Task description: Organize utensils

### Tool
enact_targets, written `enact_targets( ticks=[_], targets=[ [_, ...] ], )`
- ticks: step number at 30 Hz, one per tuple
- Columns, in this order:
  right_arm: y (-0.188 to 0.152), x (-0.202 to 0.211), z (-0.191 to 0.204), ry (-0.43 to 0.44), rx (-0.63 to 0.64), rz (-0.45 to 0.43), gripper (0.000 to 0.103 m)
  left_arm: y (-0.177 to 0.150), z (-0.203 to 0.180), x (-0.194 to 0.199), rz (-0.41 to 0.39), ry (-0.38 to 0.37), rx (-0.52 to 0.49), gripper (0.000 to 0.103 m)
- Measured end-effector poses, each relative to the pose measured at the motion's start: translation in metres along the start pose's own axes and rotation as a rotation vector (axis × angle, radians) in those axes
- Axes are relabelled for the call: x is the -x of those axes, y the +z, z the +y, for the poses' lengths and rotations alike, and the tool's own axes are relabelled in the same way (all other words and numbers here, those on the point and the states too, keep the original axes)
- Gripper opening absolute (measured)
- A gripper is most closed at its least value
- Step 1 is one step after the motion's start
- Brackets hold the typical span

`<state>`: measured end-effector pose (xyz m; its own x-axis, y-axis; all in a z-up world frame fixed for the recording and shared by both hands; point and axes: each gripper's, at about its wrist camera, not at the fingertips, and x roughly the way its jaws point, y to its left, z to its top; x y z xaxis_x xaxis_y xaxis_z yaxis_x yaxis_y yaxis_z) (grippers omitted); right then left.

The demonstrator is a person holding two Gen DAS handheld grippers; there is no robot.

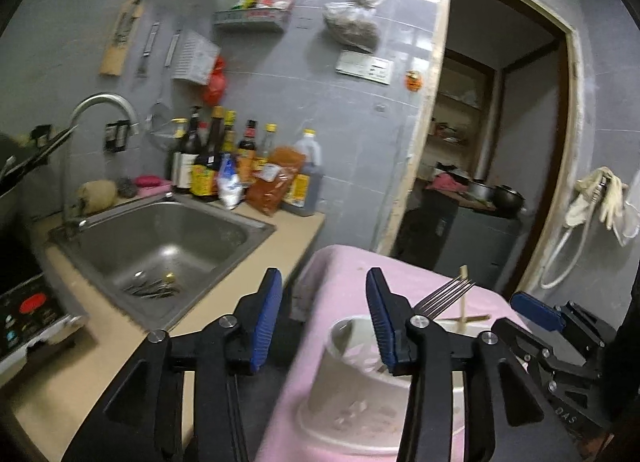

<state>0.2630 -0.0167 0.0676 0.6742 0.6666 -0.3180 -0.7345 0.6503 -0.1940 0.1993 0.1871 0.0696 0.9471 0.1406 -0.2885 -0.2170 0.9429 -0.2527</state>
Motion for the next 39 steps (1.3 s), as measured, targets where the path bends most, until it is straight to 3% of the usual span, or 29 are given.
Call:
enact_targets(
  ticks=[7, 11, 14, 20, 28, 34, 39],
  targets=[
    [-0.003, -0.015, 0.016, 0.006, 0.065, 0.037, 0.027, -0.016, 0.006, 0.020, -0.020, 0.069, -0.016, 0.048],
    [-0.004, -0.019, 0.019, -0.026, 0.086, 0.042, 0.009, -0.025, 0.006, 0.029, -0.029, 0.073, -0.028, 0.053],
    [-0.002, -0.016, 0.019, -0.052, 0.082, 0.025, 0.007, -0.027, 0.004, 0.032, -0.026, 0.077, -0.045, 0.054],
    [0.022, 0.019, 0.002, -0.123, 0.012, -0.093, 0.003, -0.023, 0.002, 0.030, -0.019, 0.088, -0.050, 0.054],
    [0.088, 0.087, -0.017, -0.101, -0.046, -0.225, 0.002, -0.019, 0.001, 0.028, -0.008, 0.083, -0.037, 0.054],
    [0.081, 0.081, -0.026, -0.112, -0.067, -0.124, 0.003, -0.024, -0.003, 0.033, -0.005, 0.075, -0.050, 0.054],
    [0.032, 0.051, -0.057, -0.079, -0.151, 0.142, 0.007, -0.032, -0.005, 0.036, 0.009, 0.074, -0.065, 0.054]
  ],
)
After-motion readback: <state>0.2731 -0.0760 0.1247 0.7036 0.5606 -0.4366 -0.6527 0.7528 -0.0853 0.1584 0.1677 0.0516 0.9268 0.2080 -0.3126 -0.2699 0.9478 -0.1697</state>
